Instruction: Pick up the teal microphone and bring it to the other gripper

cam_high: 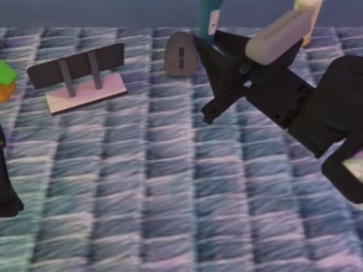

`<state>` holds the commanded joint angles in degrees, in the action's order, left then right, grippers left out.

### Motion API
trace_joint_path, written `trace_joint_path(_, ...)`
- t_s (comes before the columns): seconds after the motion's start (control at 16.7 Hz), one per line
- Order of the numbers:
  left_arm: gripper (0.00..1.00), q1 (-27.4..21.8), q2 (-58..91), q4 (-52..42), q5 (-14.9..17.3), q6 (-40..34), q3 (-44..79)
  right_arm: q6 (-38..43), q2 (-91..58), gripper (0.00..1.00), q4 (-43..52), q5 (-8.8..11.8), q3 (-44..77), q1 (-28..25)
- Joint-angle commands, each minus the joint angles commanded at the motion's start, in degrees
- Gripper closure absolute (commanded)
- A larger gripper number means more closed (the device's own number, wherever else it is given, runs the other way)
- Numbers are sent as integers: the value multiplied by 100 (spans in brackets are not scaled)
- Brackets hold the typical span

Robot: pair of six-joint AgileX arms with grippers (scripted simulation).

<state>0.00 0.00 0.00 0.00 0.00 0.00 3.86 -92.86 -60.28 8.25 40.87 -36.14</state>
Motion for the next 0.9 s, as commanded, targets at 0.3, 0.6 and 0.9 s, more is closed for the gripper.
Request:
trace_joint_path(0.3,0,0,0,0,0,0,0,4,10,100,6,12,-4,11)
trace_joint_path(0.6,0,0,0,0,0,0,0,0,0,100,0,0,0,0)
trace_joint_path(0.9,0,-213,636,239,527,92,446,0,0,100,0,0,0,0)
